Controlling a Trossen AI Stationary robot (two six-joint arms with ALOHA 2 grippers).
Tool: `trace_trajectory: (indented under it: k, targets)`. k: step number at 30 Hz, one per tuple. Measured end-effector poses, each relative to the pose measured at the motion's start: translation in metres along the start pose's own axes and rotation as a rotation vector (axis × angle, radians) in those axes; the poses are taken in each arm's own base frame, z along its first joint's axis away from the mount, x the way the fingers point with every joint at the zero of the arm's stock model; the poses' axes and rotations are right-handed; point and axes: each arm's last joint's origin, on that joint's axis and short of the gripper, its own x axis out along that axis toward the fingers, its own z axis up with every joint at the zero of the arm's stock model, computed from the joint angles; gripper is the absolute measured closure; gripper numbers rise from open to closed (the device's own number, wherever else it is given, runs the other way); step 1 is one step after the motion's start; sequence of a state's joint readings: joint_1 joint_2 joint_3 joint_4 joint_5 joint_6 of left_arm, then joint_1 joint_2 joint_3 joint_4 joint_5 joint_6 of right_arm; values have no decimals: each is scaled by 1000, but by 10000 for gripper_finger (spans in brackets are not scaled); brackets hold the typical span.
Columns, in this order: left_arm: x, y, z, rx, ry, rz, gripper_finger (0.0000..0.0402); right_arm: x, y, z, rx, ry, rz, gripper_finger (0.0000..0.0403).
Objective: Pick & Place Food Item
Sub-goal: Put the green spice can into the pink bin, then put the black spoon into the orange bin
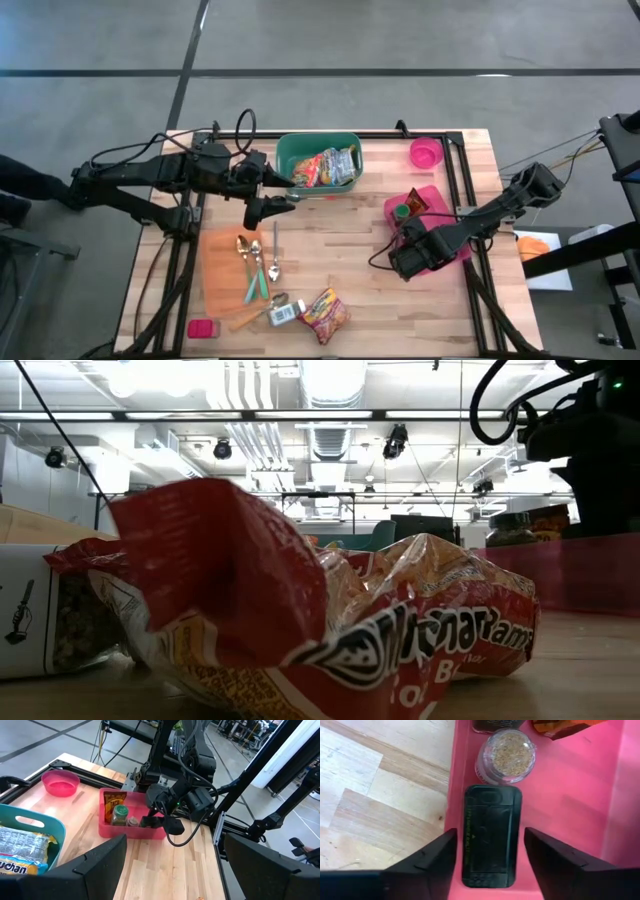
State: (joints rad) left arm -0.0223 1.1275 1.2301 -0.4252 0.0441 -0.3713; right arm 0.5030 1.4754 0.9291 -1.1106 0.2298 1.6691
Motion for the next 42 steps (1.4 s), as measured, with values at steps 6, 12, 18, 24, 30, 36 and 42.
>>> trace_trajectory:
  k: [6,12,18,24,30,36,42]
  targets:
    - [0,0,0,7,5,2,63,-2,-1,0,30,4,5,131]
    - [0,6,-4,-24,47,35,63,-19,-3,4,42,9,49,122]
    - [-3,21,-14,-58,175,140,63,-49,-5,12,18,8,55,122]
    - [-9,45,-31,-40,356,374,69,-79,-2,20,-45,-49,106,122]
    - [-4,78,-44,-101,535,553,71,-100,2,28,-49,-184,171,122]
    - [18,116,-69,-100,685,638,71,-107,4,32,-75,-238,191,122]
    - [32,150,-117,6,829,671,71,-105,4,31,-87,-239,183,122]
